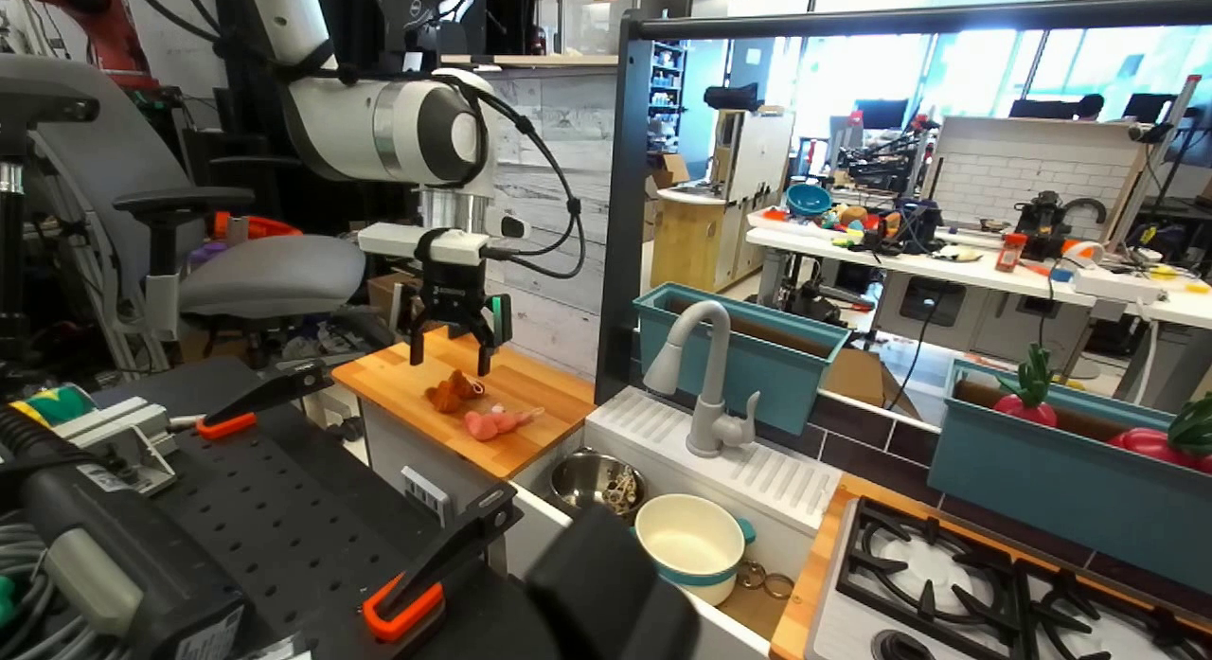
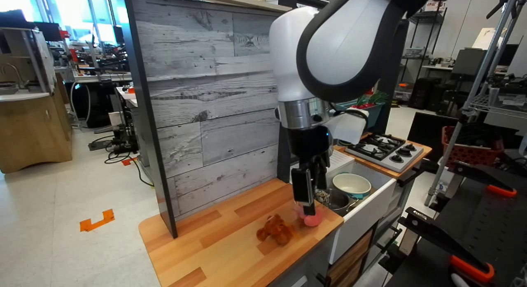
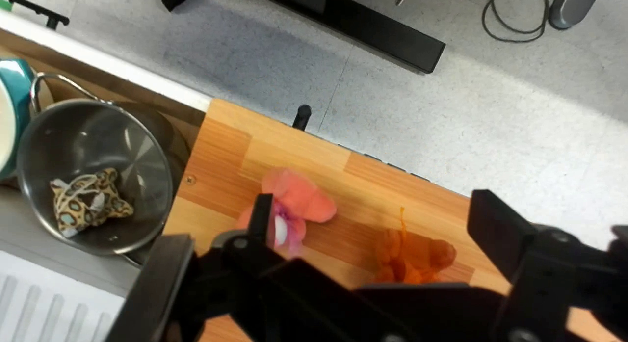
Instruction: Remove the doll from the white pot
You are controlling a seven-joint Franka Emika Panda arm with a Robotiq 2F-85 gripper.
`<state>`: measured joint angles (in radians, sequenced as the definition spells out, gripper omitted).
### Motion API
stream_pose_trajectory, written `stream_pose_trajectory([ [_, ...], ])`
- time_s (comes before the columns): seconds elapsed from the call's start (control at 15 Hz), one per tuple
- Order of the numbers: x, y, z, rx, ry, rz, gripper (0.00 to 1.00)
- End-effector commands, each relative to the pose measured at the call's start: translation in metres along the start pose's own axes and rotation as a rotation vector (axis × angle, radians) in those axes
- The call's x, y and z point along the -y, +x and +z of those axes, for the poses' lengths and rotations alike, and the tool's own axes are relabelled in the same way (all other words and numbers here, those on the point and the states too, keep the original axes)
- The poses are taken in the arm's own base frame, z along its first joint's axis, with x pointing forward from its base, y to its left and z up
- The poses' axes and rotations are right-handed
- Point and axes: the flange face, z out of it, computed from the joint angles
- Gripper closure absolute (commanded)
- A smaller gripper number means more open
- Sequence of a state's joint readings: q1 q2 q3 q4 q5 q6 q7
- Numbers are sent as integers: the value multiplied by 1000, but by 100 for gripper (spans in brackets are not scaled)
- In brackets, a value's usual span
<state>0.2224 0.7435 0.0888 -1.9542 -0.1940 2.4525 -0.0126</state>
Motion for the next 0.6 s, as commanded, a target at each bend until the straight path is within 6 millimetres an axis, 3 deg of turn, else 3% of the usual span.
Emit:
stream_pose_trajectory([
  [0.0, -18, -42, -20, -63, 63, 158, 0],
  [0.07, -28, -50, -25, -85, 81, 205, 0],
  [0.13, -17, -26, -11, -42, 50, 126, 0],
  [0.33, -34, -44, -19, -60, 70, 183, 0],
  [0.53, -31, -45, -20, -60, 73, 188, 0],
])
